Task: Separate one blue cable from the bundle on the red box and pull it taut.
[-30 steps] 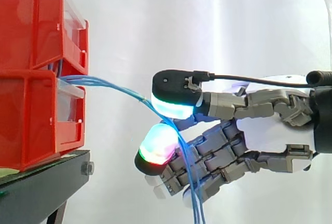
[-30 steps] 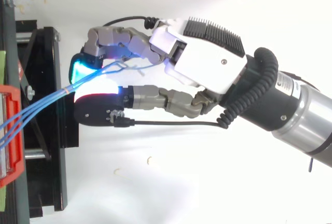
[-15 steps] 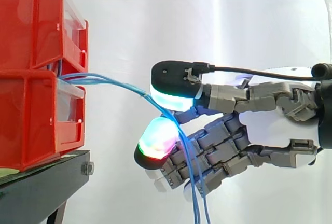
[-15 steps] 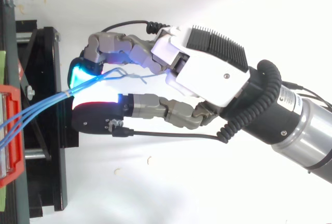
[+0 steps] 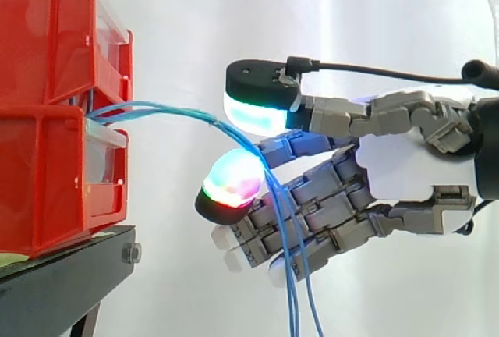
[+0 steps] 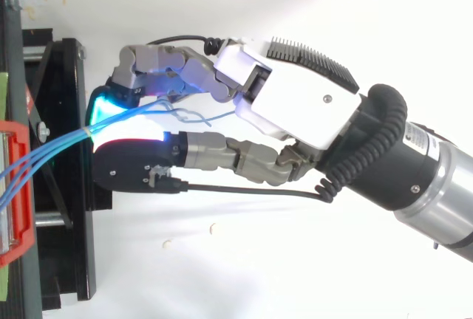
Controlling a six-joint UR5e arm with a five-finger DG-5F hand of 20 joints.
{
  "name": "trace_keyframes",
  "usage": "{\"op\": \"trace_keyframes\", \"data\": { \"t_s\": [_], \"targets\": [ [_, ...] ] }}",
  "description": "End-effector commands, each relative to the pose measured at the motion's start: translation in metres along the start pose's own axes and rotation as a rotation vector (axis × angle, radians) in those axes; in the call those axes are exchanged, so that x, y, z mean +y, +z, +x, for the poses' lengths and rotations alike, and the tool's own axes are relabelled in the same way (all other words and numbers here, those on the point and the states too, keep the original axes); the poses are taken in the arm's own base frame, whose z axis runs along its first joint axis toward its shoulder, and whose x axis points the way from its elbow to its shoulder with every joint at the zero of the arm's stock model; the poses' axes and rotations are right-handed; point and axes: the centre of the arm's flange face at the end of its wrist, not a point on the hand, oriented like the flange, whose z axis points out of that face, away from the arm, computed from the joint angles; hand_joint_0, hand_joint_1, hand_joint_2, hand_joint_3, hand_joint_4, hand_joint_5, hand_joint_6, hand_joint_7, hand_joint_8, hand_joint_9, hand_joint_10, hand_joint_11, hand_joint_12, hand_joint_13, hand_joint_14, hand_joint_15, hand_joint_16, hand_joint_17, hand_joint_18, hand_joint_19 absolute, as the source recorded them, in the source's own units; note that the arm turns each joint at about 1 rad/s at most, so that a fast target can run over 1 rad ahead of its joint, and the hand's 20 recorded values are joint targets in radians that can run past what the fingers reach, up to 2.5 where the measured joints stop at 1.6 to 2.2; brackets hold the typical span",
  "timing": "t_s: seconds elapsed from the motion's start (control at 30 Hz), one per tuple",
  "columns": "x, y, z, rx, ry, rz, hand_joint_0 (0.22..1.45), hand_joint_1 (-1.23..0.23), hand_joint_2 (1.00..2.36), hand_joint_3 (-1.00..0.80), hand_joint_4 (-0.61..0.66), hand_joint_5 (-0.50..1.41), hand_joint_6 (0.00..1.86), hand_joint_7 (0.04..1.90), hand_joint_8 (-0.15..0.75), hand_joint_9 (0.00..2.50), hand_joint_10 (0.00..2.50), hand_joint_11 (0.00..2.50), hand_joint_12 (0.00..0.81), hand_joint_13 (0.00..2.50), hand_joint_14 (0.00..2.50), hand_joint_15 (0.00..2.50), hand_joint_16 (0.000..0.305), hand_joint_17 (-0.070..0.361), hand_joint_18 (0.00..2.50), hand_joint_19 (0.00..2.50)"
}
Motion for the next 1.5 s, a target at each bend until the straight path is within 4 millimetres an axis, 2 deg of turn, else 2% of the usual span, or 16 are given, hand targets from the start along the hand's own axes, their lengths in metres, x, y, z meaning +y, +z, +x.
{"op": "trace_keyframes", "data": {
  "t_s": [0.0,0.37,0.47,0.53,0.67,0.8,0.9,1.07,1.13,1.27,1.47],
  "targets": [
    [0.009,-0.001,-0.004,0.015,-0.007,0.032,0.54,-0.38,1.00,-0.50,0.26,-0.09,0.50,1.19,0.332,0.76,0.01,0.27,0.344,0.63,0.01,0.25,0.043,0.097,0.71,0.41],
    [0.017,-0.003,-0.005,0.024,0.031,0.054,0.54,-0.37,1.00,-0.50,0.29,-0.09,0.50,1.18,0.335,0.78,0.01,0.26,0.346,0.64,0.01,0.25,0.044,0.098,0.73,0.41],
    [0.023,-0.002,-0.005,0.022,0.043,0.048,0.56,-0.42,1.00,-0.50,0.28,-0.09,0.50,1.17,0.331,0.79,0.01,0.26,0.340,0.66,0.01,0.24,0.042,0.095,0.74,0.42],
    [0.026,-0.002,-0.006,0.022,0.045,0.048,0.61,-0.51,1.01,-0.39,0.25,-0.08,0.50,1.15,0.313,0.83,0.01,0.26,0.327,0.69,0.01,0.25,0.040,0.090,0.76,0.41],
    [0.031,-0.001,-0.007,0.023,0.044,0.048,0.62,-0.53,1.01,-0.32,0.27,-0.07,0.50,1.14,0.312,0.85,0.01,0.26,0.328,0.70,0.01,0.25,0.039,0.088,0.77,0.42],
    [0.034,-0.001,-0.008,0.024,0.049,0.049,0.61,-0.54,1.01,-0.36,0.27,-0.07,0.50,1.14,0.314,0.86,0.01,0.26,0.330,0.72,0.01,0.25,0.039,0.088,0.78,0.42],
    [0.034,-0.001,-0.007,0.025,0.063,0.049,0.56,-0.49,1.00,-0.49,0.29,-0.07,0.50,1.14,0.328,0.89,0.01,0.28,0.336,0.74,0.01,0.26,0.041,0.091,0.80,0.42],
    [0.034,-0.002,-0.007,0.026,0.071,0.053,0.56,-0.35,1.00,-0.50,0.34,-0.05,0.50,1.09,0.329,0.94,0.01,0.26,0.341,0.78,0.01,0.26,0.041,0.092,0.83,0.43],
    [0.033,-0.002,-0.008,0.025,0.072,0.055,0.59,-0.40,1.01,-0.40,0.38,-0.05,0.50,1.05,0.325,0.96,0.01,0.26,0.338,0.79,0.01,0.27,0.041,0.091,0.83,0.43],
    [0.032,-0.002,-0.007,0.026,0.073,0.057,0.61,-0.49,1.01,-0.22,0.45,-0.06,0.50,0.97,0.375,0.99,0.01,0.25,0.379,0.84,0.01,0.25,0.050,0.111,0.93,0.37],
    [0.037,-0.001,-0.008,0.023,0.079,0.050,0.63,-0.53,1.01,-0.20,0.41,-0.07,0.50,0.99,0.382,1.00,0.01,0.26,0.386,0.86,0.01,0.25,0.050,0.113,0.94,0.37]
  ]
}}
